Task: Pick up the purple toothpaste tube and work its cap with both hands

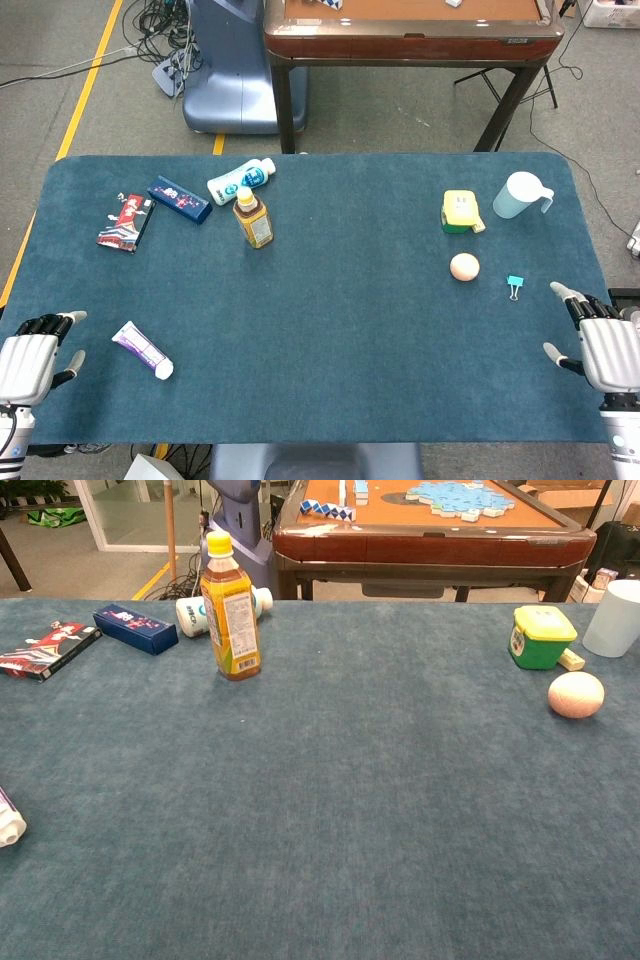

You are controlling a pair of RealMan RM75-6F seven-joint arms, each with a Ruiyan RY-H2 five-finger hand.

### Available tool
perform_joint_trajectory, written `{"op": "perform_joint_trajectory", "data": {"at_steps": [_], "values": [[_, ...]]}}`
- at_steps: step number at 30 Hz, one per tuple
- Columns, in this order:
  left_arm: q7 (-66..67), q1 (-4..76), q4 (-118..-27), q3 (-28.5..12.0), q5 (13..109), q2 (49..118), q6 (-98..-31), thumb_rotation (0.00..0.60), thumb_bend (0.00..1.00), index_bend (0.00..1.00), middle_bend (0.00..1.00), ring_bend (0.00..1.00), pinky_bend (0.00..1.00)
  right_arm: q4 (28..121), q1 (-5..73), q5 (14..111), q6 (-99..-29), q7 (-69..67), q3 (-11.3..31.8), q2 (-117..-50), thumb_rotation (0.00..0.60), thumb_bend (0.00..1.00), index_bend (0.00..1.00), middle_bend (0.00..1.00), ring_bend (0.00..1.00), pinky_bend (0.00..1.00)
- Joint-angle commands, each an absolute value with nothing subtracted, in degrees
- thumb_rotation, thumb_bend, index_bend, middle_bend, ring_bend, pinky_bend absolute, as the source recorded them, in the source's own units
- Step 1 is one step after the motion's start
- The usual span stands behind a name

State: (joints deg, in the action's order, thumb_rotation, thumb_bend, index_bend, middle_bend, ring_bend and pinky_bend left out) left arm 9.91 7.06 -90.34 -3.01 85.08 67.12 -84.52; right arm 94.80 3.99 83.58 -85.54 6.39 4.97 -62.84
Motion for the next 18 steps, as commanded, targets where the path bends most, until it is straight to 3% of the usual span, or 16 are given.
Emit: {"op": "perform_joint_trajectory", "data": {"at_steps": [1,7,18], "values": [[9.75,7.13,-90.22,-2.99,85.13,67.17,-84.42,0.600,0.28,0.27,0.33,0.28,0.27,94.83,3.99,83.78,-85.76,6.12,5.07,-62.87,0.600,0.03,0.17,0.28,0.26,0.36],[7.73,8.21,-89.03,-2.58,85.95,66.60,-82.49,0.600,0.28,0.27,0.33,0.28,0.27,96.06,4.55,85.23,-86.27,4.07,5.70,-61.56,0.600,0.03,0.17,0.28,0.26,0.36],[-4.52,15.68,-79.65,0.40,93.22,66.95,-72.56,0.600,0.28,0.27,0.33,0.27,0.26,100.58,6.95,87.51,-87.89,5.71,9.16,-56.34,0.600,0.03,0.17,0.28,0.26,0.36]]}}
